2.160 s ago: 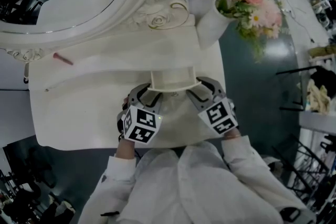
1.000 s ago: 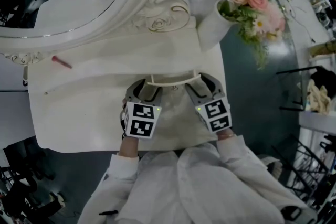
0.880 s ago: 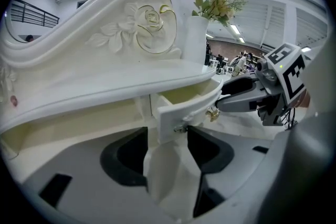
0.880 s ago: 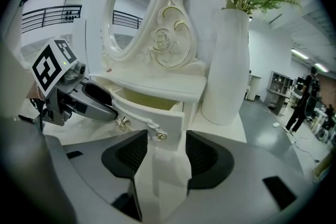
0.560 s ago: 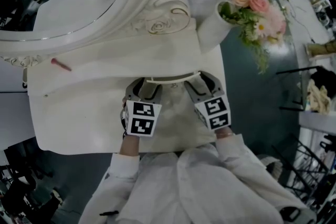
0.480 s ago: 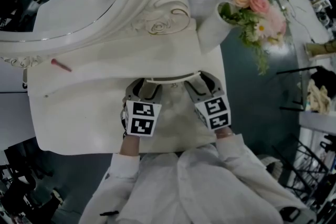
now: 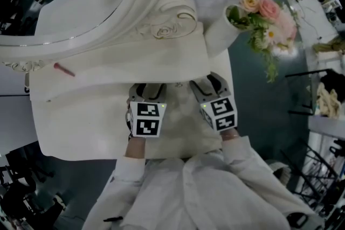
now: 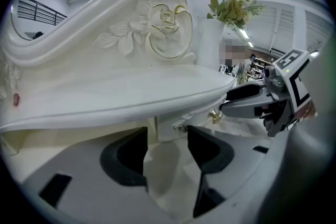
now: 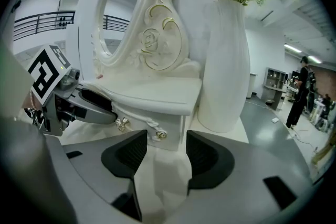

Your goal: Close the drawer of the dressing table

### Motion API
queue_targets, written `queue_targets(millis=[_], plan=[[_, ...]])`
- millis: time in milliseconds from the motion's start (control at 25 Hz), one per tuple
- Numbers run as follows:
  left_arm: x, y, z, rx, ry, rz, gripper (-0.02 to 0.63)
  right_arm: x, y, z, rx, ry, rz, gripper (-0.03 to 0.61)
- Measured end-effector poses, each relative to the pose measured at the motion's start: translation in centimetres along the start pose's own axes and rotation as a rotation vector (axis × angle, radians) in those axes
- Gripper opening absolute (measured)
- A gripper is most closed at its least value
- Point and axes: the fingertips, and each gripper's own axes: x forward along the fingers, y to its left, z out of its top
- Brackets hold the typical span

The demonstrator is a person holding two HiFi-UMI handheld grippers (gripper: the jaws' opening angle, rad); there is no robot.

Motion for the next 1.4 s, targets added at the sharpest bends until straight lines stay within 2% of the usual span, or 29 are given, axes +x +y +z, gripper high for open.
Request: queue_targets(millis=[720, 1120, 1400], plan=[[0.6, 0.4, 0.4, -0.024, -0.008, 0.034, 0.221, 1.0, -0.6, 0.3, 0.0, 0.005, 0.0, 0.23], [-0.1, 0.4, 0.3, -0.045, -0.003, 0.057, 0.219, 0.1, -0.9, 0.3, 0.051, 0.002, -0.034, 0.23], [-1.5, -1.1, -0.4, -0.066, 0.0, 0.02, 0.219, -1.3, 1.8, 0.2, 0.052, -0.007, 0.012, 0.229]])
